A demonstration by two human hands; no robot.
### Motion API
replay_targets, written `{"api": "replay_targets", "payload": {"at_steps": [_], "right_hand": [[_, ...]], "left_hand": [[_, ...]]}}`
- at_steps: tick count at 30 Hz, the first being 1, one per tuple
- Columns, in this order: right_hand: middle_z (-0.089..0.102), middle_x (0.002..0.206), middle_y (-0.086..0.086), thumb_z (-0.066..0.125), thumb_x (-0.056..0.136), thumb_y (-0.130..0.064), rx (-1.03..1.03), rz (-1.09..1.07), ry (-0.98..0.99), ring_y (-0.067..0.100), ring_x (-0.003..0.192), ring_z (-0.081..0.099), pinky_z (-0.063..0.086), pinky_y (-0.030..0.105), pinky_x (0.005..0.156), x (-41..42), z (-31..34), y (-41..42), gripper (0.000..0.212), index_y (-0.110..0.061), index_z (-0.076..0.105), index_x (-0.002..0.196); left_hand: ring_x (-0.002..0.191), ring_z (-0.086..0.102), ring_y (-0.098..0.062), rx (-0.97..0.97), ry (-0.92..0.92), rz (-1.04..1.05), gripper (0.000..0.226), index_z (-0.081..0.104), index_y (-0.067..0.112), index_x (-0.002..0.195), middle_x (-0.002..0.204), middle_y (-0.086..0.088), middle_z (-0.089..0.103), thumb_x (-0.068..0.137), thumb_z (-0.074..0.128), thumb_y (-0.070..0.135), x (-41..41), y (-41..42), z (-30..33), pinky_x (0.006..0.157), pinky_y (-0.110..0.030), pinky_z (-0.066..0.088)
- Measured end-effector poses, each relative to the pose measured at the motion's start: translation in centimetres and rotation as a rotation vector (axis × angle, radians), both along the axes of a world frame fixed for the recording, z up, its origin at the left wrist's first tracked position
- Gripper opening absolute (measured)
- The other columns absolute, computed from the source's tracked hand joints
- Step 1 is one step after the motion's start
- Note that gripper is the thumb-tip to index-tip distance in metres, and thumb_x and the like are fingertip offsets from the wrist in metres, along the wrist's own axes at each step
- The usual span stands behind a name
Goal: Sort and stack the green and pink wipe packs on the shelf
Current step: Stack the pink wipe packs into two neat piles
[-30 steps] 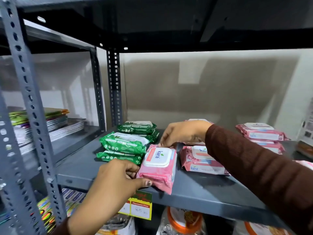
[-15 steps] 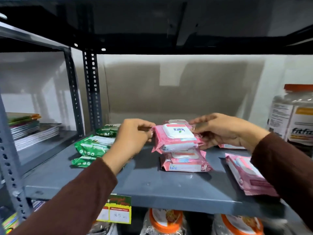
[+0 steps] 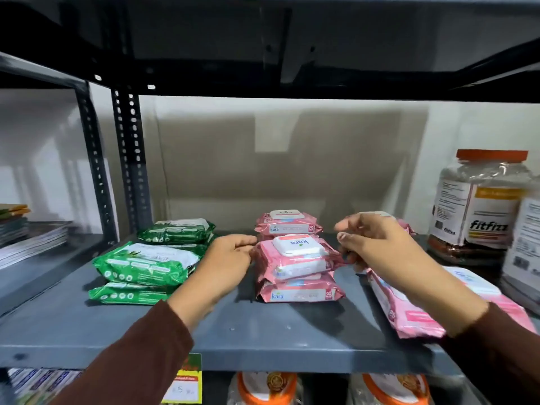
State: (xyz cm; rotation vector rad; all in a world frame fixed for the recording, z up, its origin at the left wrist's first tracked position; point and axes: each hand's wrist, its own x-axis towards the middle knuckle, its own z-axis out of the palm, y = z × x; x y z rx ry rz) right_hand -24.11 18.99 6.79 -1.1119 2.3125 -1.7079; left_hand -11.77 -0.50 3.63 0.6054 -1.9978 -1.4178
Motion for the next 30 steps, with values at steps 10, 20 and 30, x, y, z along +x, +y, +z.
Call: {"api": "replay_targets", "payload": {"at_steps": [10,20,30], "right_hand": [[0.078,0.085,-0.001,0.063,0.089,-0.041,0.274,0.132,0.078,0.015,0.075,0.073,0.059,0.031,0.076,1.2,0.1,-0.4,0.024,-0.021,0.069,0.101],[0.066,0.115,-0.023,0.08,0.074,-0.045,0.523,0.263,0.266,-0.018,0.093,0.061,0.045,0.006,0.089,-1.9,1.4,-1.3,0.067,-0.026,0.059,0.134],[0.071,0.112,-0.017,0.064,0.091,-0.037,0.075,0.317,-0.237,-0.006,0.102,0.067,0.05,0.021,0.095,-2.2,-1.7,-2.0,0.032,-0.031,0.058,0.122]], "left_hand": [[0.049,0.045,-0.01,-0.015,0.048,-0.196,0.05,0.047,0.034,0.11,0.089,0.004,0.076,0.084,0.044,-0.008,4.8,8.4,-0.2,0.05,-0.022,0.036],[0.061,0.056,-0.002,-0.155,0.128,0.129,0.029,0.062,0.029,0.092,0.086,0.005,0.069,0.083,0.054,0.003,3.4,3.7,-0.5,0.058,-0.026,0.042],[0.085,0.069,-0.01,0.319,0.193,-0.093,0.025,0.06,0.014,0.119,0.109,-0.006,0.071,0.097,0.05,0.009,0.3,2.8,-1.4,0.072,-0.023,0.056]]}}
